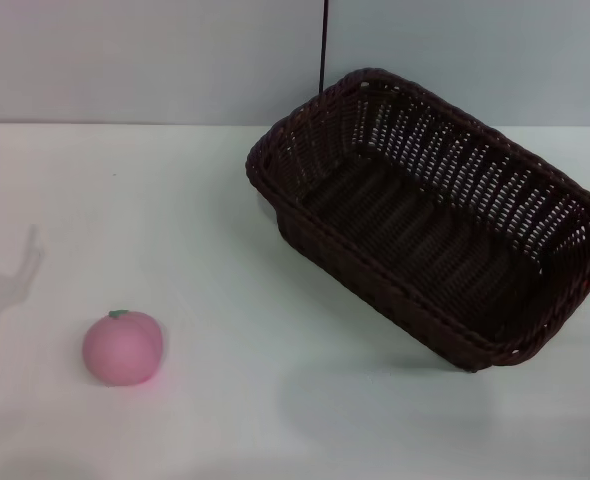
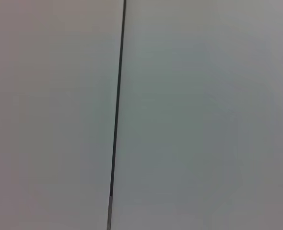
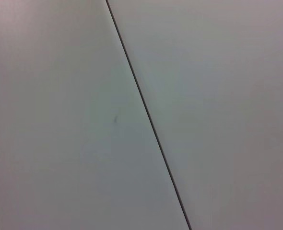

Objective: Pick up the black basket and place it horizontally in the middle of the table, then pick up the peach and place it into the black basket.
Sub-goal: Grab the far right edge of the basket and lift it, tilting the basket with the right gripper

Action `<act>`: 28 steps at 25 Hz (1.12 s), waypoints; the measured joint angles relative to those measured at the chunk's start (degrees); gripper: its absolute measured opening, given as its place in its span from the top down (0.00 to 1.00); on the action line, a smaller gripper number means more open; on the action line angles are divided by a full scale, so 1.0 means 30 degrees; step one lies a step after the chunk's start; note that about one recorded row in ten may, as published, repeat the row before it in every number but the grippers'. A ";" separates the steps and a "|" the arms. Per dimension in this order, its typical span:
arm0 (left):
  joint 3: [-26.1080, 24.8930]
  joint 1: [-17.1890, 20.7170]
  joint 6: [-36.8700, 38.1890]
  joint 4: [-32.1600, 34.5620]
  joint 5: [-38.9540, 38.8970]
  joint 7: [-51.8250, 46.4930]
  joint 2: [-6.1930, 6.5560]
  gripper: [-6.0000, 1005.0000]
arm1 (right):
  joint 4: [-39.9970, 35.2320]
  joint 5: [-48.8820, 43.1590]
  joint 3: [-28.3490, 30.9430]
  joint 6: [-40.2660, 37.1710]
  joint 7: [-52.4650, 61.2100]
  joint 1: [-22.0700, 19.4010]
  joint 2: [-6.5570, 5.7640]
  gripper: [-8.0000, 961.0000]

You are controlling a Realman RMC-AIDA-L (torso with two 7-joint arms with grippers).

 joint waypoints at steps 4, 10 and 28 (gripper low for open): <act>0.0103 0.0074 0.0226 -0.0085 0.0000 0.0478 0.0019 0.17 | -0.0006 0.0000 -0.0058 0.0063 0.0006 -0.0125 -0.0007 0.21; 0.0122 0.0142 0.0289 -0.0232 -0.0001 0.0257 0.0013 0.18 | -0.0310 -0.0002 -0.0478 -0.0114 0.0009 -0.0136 -0.0051 0.21; 0.0086 -0.0355 0.0265 -0.0151 -0.0001 0.0184 0.0072 0.18 | -2.0813 -0.6372 -0.2688 0.1654 2.4085 -0.2616 -0.0265 0.21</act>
